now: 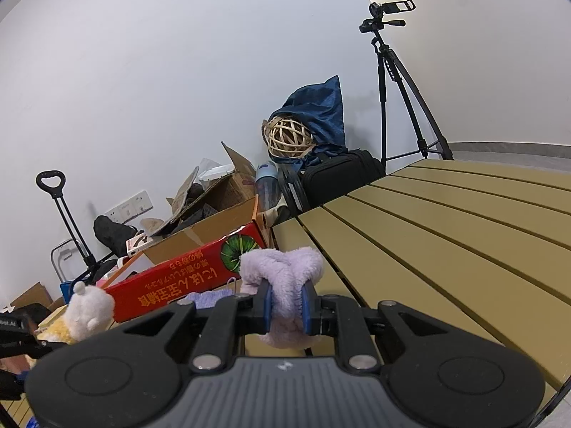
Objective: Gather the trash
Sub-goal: 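Lift the yellow-white plush toy off the table with the left gripper, then carry the plush toy and lavender towel down toward the black bin with both grippers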
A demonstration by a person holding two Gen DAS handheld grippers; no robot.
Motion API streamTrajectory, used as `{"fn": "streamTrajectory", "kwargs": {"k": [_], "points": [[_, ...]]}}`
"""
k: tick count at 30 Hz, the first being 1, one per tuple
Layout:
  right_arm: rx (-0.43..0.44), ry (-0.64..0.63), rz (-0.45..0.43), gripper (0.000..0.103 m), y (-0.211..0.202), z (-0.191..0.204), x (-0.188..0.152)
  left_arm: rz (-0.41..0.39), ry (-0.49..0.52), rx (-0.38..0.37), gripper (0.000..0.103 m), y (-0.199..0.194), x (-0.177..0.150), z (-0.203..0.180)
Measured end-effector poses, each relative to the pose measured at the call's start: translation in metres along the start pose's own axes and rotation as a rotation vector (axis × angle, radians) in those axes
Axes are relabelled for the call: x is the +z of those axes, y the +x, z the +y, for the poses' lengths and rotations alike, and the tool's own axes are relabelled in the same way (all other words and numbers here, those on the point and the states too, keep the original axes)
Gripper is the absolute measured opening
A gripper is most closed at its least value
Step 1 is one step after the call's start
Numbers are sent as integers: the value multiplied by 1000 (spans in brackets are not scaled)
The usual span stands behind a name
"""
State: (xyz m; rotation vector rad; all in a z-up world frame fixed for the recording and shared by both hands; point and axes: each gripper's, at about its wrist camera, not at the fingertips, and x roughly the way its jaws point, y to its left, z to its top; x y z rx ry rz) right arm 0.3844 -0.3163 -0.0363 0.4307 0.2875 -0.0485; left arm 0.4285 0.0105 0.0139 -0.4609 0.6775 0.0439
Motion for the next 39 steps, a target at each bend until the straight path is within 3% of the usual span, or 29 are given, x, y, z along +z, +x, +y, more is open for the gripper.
{"fn": "streamTrajectory", "kwargs": {"k": [15, 39], "points": [[55, -51, -9, 15, -16, 8, -1, -71, 122, 42, 49, -32, -17, -15], [194, -152, -40, 15, -122, 3, -10, -135, 236, 57, 49, -132, -79, -12]]}}
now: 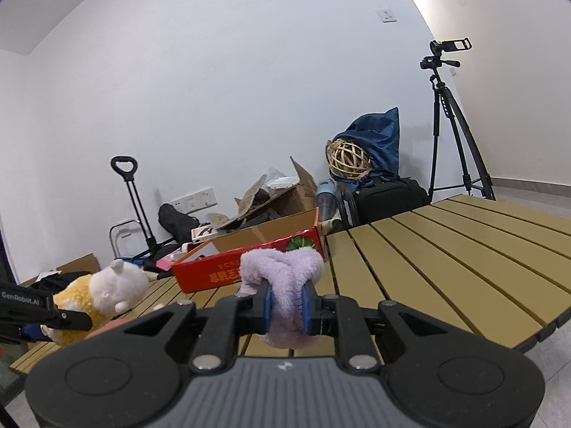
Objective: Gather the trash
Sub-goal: 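Carry the plush toy and lavender towel down toward the black bin with both grippers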
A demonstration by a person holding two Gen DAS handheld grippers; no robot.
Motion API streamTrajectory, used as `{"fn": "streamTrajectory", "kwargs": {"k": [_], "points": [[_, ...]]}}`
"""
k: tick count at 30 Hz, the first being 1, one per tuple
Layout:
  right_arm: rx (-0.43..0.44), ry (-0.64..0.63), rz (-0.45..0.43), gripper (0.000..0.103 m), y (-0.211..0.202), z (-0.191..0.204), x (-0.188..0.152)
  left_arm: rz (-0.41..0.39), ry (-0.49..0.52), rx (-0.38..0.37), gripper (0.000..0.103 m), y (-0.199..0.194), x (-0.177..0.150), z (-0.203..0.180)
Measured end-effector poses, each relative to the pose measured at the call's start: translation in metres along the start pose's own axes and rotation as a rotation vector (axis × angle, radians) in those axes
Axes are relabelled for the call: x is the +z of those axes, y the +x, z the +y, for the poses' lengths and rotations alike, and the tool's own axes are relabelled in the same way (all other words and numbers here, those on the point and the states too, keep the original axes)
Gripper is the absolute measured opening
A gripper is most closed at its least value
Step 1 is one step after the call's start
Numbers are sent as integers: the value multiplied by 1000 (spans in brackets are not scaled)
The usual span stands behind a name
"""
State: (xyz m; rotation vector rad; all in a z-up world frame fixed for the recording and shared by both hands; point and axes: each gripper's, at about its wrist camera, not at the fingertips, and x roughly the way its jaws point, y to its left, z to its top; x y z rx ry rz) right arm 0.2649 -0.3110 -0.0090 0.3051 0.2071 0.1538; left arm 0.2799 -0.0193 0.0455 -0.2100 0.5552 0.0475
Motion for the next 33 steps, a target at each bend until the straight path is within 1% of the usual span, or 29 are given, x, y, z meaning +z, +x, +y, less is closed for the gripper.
{"fn": "streamTrajectory", "kwargs": {"k": [6, 11, 19, 24, 33], "points": [[27, -23, 25, 15, -14, 9, -11, -7, 12, -1, 49, -21, -19, 9], [66, -69, 51, 15, -29, 20, -22, -24, 41, 0, 49, -38, -35, 12], [121, -113, 97, 15, -53, 31, -41, -4, 62, -5, 49, -53, -62, 22], [151, -137, 166, 15, -58, 40, -59, 40, 56, 7, 49, -56, -82, 34], [183, -161, 340, 15, -59, 60, -106, 132, 74, 59, 49, -54, -125, 57]]}}
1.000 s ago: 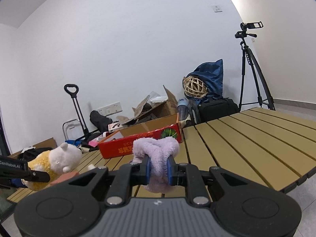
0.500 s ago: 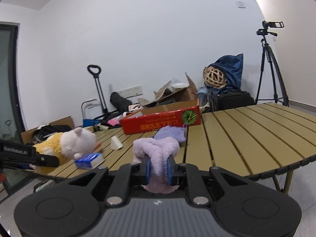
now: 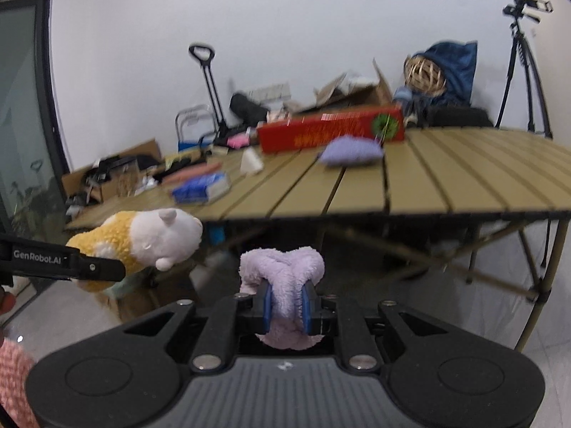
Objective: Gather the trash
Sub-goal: 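Carry the plush toy and lavender towel down toward the black bin with both grippers, then open the right gripper to drop the lavender towel into the black bin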
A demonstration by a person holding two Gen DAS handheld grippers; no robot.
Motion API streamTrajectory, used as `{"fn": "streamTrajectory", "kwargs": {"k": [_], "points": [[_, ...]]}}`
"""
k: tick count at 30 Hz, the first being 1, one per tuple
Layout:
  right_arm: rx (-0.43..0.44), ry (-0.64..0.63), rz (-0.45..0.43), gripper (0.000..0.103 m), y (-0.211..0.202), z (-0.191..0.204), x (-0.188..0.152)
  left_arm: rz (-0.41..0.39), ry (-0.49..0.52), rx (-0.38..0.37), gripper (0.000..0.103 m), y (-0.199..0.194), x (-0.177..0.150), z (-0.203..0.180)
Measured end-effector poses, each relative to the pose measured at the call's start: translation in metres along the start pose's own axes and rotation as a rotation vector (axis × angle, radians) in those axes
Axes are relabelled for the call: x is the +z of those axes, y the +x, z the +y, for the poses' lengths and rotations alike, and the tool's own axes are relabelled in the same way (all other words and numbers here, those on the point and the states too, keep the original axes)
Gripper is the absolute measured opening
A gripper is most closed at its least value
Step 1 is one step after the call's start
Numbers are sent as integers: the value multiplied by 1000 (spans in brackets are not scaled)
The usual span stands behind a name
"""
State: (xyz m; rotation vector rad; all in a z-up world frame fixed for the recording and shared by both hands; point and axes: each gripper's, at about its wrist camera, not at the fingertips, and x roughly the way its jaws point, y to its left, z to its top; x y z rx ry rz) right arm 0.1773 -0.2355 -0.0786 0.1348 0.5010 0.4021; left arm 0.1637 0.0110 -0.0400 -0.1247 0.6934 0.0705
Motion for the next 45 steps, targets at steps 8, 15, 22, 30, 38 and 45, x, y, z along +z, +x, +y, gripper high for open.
{"fn": "streamTrajectory", "kwargs": {"k": [8, 15, 22, 30, 38, 45], "points": [[10, -20, 167, 15, 19, 20, -36, 88, 3, 59, 49, 16, -38, 26], [5, -53, 310, 15, 38, 35, -69, 132, -9, 80, 49, 26, -56, 40], [2, -72, 378, 15, 49, 45, -84, 179, -14, 88, 49, 40, -69, 49], [-5, -70, 371, 15, 67, 47, -76, 209, -38, 95, 49, 52, -74, 60], [-37, -53, 369, 15, 96, 46, -68, 230, -55, 118, 49, 59, -74, 66], [-75, -64, 372, 16, 117, 48, -66, 241, -50, 152, 49, 65, -74, 69]]}}
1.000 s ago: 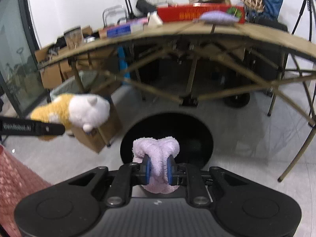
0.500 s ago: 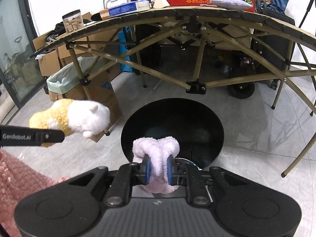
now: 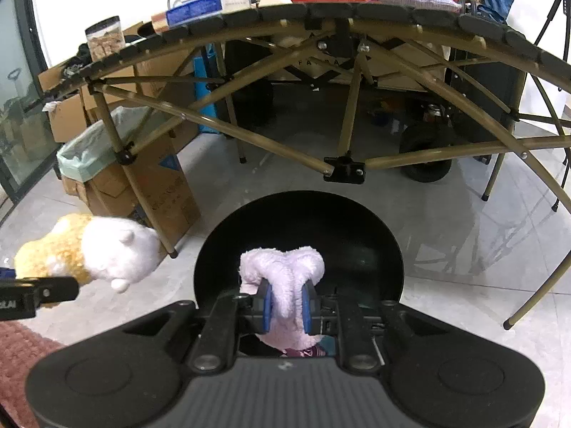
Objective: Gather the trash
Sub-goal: 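Open the right gripper to drop the lavender towel into the black bin, then lower the plush toy into the black bin and open the left gripper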
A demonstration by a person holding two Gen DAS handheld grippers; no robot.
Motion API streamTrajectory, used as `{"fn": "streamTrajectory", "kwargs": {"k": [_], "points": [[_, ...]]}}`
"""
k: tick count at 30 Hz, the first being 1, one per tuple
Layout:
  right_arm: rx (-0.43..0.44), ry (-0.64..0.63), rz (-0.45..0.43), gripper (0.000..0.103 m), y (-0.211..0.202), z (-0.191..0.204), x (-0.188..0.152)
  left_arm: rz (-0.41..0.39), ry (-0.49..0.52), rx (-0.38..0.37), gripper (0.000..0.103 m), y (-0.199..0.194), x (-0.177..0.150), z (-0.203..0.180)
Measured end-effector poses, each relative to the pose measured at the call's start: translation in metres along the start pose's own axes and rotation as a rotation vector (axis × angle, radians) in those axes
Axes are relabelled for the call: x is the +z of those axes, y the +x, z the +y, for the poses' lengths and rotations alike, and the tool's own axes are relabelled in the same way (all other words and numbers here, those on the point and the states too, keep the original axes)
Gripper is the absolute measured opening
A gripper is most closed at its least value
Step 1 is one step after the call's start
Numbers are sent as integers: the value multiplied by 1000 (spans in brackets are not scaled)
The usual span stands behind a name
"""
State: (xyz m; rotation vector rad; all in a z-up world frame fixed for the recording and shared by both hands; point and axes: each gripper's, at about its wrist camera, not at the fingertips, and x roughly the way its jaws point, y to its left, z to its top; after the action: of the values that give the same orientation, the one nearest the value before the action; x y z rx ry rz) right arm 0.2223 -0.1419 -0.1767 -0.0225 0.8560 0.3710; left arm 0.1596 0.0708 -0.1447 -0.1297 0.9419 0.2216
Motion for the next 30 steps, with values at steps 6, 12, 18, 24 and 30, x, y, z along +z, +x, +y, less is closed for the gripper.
{"fn": "streamTrajectory", "kwargs": {"k": [6, 12, 18, 24, 30], "points": [[-24, -8, 9, 16, 14, 1, 3, -1, 6, 26, 49, 5, 3, -1], [-40, 8, 16, 23, 26, -6, 7, 2, 10, 29, 49, 6, 2, -1], [-61, 17, 20, 57, 28, -11, 7, -2, 1, 27, 49, 6, 3, -1], [-103, -15, 23, 103, 26, -11, 8, -3, 3, 27, 49, 6, 3, -1], [-114, -8, 31, 103, 26, -12, 9, -3, 3, 28, 49, 6, 3, -1]]}}
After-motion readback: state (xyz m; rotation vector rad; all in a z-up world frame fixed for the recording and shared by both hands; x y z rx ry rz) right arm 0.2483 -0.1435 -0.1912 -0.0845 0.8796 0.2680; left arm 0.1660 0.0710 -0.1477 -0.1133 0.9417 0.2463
